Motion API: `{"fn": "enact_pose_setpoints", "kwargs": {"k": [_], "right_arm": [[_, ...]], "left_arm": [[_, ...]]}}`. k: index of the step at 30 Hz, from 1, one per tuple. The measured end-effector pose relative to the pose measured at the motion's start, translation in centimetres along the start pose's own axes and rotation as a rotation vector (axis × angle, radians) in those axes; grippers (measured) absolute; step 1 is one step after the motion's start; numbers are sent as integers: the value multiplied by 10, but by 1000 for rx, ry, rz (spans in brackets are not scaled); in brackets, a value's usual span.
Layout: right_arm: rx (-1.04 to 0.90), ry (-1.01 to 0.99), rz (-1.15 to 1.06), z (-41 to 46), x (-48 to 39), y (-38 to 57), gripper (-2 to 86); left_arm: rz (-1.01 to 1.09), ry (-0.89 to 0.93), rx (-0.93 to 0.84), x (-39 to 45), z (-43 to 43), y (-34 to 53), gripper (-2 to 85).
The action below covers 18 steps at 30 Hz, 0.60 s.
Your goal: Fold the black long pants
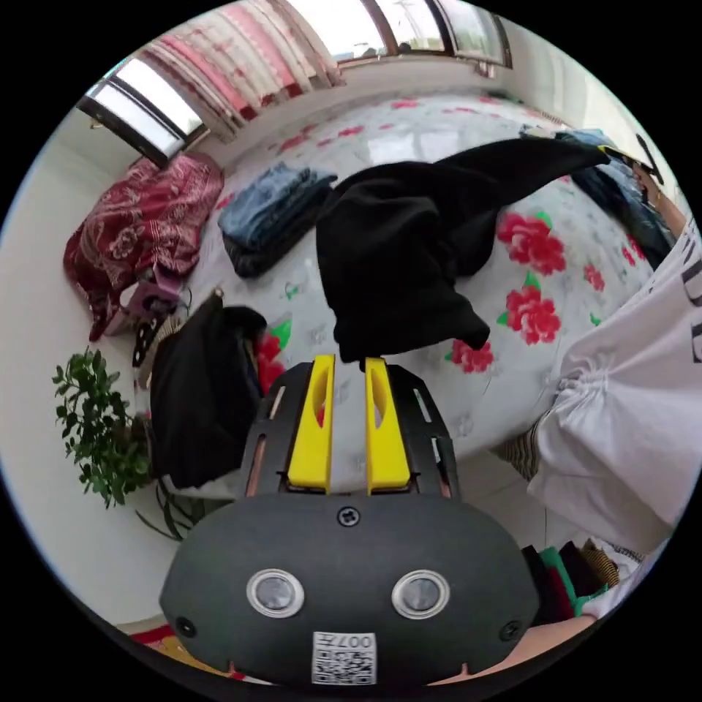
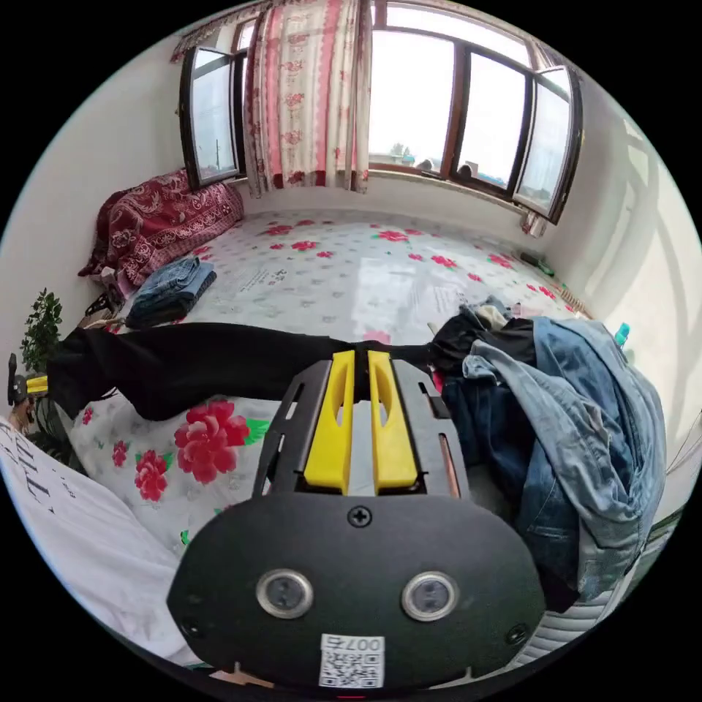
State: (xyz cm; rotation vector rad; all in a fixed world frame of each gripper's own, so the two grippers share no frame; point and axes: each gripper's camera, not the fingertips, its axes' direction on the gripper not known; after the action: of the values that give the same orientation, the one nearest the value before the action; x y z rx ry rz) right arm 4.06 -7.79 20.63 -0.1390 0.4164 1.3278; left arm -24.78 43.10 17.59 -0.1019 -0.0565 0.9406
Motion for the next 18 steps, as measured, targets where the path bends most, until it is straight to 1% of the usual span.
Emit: {"fn": "enact_pose_setpoints", "kwargs": {"k": [1, 2, 3, 4, 6, 8, 10, 12, 15, 18], "right_arm": [[-99, 40, 66, 17, 17, 22, 29], [-154, 60, 93, 26, 25, 32, 32], [-252, 87, 125, 42, 37, 49, 37], [-296, 96, 145, 53, 43, 63, 43], [-310, 83, 153, 64, 45, 69, 51], [-322, 58, 131, 80, 41, 62, 58], [-351, 15, 90, 111, 36, 40, 68], [-378, -15, 73, 139, 34, 19, 73], [-416, -43, 51, 184, 32, -18, 75], [-485, -45, 24, 225, 35, -46, 68]], "left_arm": [[-33, -19, -106, 10, 27, 14, 45], [-85, 1, -161, 13, 45, 29, 35], [-163, 29, -181, 9, 54, 40, 36], [-204, 40, -173, 5, 55, 44, 37], [-340, 72, -112, -13, 53, 49, 48], [-464, 157, -49, -41, 64, 38, 86], [-472, 221, -45, -54, 87, 15, 109], [-452, 266, -92, -60, 120, -17, 121], [-412, 299, -191, -65, 179, -73, 131], [-379, 315, -318, -65, 229, -120, 117]]}}
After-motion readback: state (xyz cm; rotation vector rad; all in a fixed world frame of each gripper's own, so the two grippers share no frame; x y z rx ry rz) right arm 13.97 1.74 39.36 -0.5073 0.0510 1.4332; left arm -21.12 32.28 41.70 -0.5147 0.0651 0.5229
